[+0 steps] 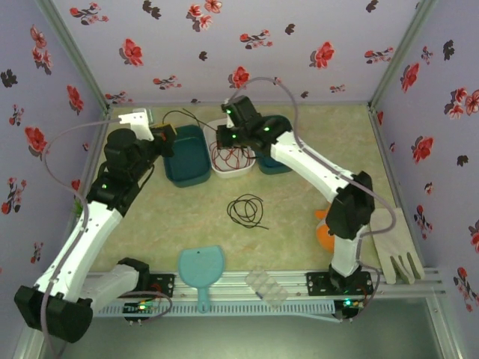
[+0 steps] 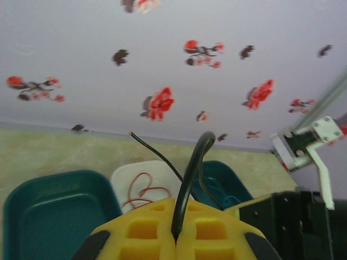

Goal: Untangle the cables

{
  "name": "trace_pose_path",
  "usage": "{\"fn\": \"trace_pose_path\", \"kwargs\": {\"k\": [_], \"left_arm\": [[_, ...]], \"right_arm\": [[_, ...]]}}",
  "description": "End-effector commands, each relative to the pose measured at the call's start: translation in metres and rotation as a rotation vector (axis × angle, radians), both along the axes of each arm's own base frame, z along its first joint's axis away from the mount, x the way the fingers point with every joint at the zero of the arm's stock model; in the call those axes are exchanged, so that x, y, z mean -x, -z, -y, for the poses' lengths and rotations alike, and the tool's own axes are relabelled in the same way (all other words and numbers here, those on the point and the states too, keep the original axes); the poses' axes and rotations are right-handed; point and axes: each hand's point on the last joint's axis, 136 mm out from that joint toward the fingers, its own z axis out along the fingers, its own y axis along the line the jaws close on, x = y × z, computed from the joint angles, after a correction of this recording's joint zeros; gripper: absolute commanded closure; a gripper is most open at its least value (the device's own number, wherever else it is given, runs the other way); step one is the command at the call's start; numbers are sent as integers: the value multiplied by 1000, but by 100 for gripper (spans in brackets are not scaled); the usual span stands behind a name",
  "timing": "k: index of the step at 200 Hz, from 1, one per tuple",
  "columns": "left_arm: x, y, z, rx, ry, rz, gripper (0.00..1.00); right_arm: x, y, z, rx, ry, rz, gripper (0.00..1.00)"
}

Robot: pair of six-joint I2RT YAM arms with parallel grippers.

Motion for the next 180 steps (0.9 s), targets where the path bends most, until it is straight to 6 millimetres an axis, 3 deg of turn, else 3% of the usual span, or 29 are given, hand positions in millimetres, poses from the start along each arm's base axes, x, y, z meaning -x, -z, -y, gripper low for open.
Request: {"fn": "trace_pose_path", "kwargs": {"k": [1, 61, 111, 180], "left_arm": [[-13, 11, -8, 71, -7, -61, 100], [-64, 88, -25, 124, -30, -214, 100], [-90, 143, -38, 176, -23, -354, 100], [-108, 213, -35, 136, 3, -534, 97]], "right_arm": [[-8, -9, -28, -55, -29, 29, 100], [-33, 50, -72, 26, 6, 51, 100], [-41, 84, -82, 95, 26, 52, 100], [-37, 116, -88, 167, 8, 22, 95]]}}
